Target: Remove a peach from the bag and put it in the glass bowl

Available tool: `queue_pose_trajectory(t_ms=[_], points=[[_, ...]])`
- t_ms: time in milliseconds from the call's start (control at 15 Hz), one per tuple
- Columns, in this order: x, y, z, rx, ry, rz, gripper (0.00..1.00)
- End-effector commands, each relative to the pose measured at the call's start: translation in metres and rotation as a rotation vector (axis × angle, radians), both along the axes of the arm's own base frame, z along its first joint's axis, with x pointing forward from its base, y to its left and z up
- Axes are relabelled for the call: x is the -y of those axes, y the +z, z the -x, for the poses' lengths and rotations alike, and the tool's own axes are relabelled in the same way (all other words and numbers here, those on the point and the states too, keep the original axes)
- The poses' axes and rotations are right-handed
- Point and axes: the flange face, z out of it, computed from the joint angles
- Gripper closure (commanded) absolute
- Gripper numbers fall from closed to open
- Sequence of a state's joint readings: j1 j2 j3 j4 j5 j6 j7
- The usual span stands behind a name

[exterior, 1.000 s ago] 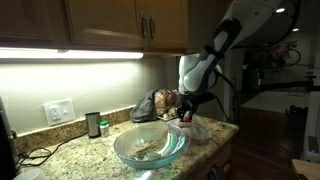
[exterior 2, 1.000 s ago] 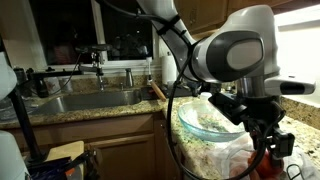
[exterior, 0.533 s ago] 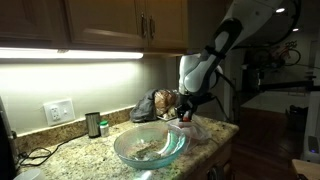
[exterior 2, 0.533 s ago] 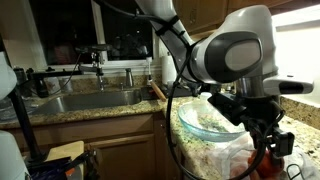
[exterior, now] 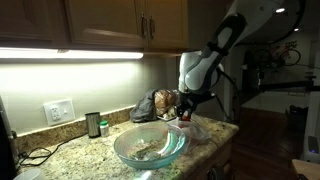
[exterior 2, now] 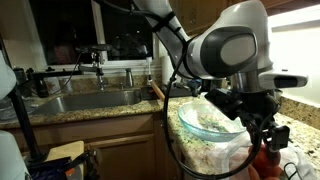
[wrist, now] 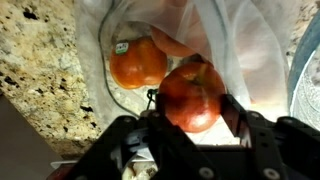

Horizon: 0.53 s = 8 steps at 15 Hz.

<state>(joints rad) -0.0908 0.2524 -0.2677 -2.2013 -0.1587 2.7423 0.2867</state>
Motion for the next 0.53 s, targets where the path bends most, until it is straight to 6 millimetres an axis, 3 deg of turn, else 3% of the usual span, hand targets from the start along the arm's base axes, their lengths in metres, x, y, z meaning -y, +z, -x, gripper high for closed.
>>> queue_pose_trajectory(t_ms=[0, 467], points=[[-0.009, 0.020, 0.018, 0.032, 0.017, 0.007, 0.67], [-0.016, 0.035, 0.020, 0.046, 0.040, 0.021, 0.67]])
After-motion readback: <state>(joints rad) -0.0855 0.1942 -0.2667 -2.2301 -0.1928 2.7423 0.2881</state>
